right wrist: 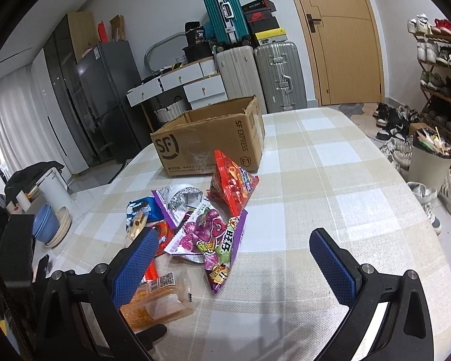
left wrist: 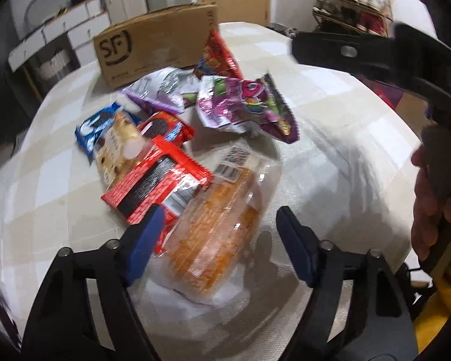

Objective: Organize snacks
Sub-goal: 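Grasp the orange bread roll with the left tool while the right tool grasps the purple candy bag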

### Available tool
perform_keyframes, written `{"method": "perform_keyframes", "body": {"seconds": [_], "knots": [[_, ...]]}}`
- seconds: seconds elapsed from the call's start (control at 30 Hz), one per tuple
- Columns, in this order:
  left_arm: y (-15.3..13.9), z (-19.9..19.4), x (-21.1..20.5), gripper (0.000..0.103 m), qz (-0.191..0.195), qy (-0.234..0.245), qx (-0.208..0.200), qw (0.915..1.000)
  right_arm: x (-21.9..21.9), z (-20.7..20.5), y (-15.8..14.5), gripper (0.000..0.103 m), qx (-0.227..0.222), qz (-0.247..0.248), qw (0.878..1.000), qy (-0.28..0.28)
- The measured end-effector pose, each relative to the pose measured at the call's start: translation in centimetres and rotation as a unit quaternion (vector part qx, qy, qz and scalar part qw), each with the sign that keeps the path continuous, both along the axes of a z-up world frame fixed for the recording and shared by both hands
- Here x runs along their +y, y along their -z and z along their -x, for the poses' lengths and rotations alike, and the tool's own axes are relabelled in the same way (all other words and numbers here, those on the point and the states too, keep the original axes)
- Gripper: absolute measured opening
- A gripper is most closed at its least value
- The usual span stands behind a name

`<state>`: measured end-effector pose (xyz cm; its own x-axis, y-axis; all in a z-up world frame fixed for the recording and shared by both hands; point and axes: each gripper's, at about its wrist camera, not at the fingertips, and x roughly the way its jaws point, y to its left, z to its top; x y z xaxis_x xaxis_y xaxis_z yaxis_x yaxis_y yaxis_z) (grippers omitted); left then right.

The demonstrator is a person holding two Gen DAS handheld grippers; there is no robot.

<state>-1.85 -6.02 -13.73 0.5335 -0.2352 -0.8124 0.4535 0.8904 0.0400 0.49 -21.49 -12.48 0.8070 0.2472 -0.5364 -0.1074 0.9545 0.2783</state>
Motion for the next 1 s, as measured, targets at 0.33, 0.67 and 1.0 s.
{"method": "perform_keyframes", "body": {"seconds": [0.33,0.67,1.0], "knots": [[0.5,0.4,-1.1,0.034,0.002,0.041,0.021,0.999,-0.7,-0.7,1.1,0.102,0.03,-0.024,0.999,-0.024],[-2.8,0.1,4.4,0.034,0.075,0.001,0.016,0.9971,-1.1,-4.2,3.2,0.102,0.089,-0.08,0.99,-0.076],[-5.4,0.1,9.7,0.034,0.106,-0.051,-0.011,0.993,2.7,-8.8,5.2,0.05,0.138,-0.063,0.982,-0.114]]}}
